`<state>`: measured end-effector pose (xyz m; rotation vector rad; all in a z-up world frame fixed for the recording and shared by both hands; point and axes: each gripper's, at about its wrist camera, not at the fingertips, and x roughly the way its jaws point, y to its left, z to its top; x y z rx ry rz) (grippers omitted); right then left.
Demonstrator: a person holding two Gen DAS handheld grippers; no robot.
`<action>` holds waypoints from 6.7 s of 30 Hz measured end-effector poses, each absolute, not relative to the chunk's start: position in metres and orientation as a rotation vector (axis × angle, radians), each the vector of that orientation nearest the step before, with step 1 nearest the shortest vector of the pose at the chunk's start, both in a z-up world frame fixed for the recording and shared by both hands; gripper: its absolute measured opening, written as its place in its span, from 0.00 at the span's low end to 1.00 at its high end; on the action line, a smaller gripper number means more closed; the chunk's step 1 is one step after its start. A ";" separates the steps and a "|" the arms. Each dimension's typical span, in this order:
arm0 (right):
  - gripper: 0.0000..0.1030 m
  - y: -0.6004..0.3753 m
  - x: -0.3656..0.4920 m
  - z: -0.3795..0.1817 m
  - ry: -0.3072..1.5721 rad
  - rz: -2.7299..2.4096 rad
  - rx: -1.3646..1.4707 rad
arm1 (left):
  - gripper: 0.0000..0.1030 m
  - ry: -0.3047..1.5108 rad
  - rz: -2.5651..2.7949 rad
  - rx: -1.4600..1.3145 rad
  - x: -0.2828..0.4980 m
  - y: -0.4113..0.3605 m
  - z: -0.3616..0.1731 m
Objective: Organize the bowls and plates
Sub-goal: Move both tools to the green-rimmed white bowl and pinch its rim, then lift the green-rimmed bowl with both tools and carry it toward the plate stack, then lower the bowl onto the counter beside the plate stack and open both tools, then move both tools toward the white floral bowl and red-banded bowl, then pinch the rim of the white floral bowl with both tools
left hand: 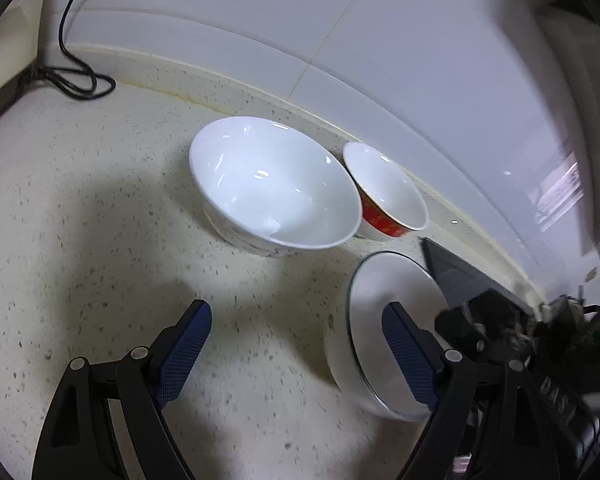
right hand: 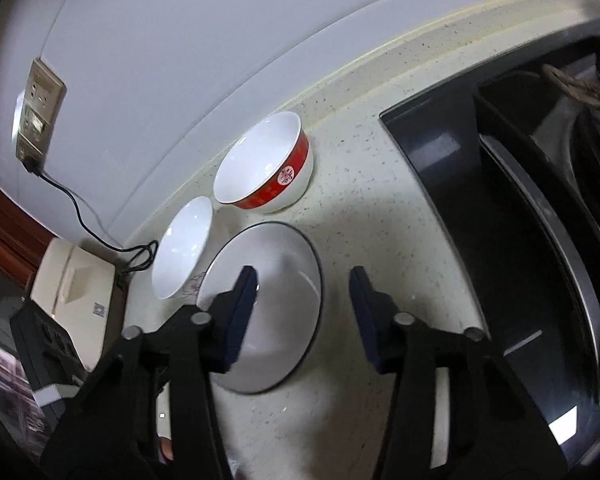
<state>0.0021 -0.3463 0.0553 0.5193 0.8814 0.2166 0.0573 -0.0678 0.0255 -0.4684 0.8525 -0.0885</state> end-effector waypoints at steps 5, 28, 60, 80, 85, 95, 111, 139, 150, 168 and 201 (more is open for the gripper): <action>0.37 -0.339 -0.001 0.053 0.893 0.196 0.474 | 0.79 0.857 -0.076 -0.401 0.061 -0.081 0.022; 0.19 -0.327 -0.011 0.036 0.913 0.230 0.490 | 0.15 0.822 -0.164 -0.260 0.054 -0.096 0.019; 0.20 -0.240 -0.035 0.043 0.876 0.512 0.472 | 0.15 0.722 0.028 -0.353 -0.003 -0.011 0.033; 0.21 -0.159 -0.050 0.047 0.875 0.621 0.370 | 0.21 0.626 0.245 -0.510 -0.041 0.057 0.029; 0.21 -0.144 -0.054 0.047 0.860 0.666 0.329 | 0.23 0.597 0.303 -0.558 -0.049 0.069 0.029; 0.21 -0.128 -0.058 0.042 0.859 0.711 0.288 | 0.26 0.593 0.362 -0.613 -0.057 0.081 0.023; 0.22 -0.091 -0.072 0.040 0.839 0.756 0.129 | 0.36 0.576 0.450 -0.723 -0.073 0.105 0.013; 0.58 -0.114 -0.060 0.037 0.878 0.774 0.325 | 0.61 0.511 0.463 -0.788 -0.083 0.104 0.019; 0.60 -0.188 -0.040 0.068 0.953 0.646 0.480 | 0.83 0.332 0.432 -0.580 -0.092 0.063 0.058; 0.70 -0.233 0.051 0.048 0.909 0.421 0.540 | 0.84 0.492 0.189 -0.238 -0.053 -0.015 0.060; 0.44 -0.213 0.044 0.047 0.885 0.402 0.378 | 0.85 0.790 0.239 -0.301 0.122 -0.018 0.044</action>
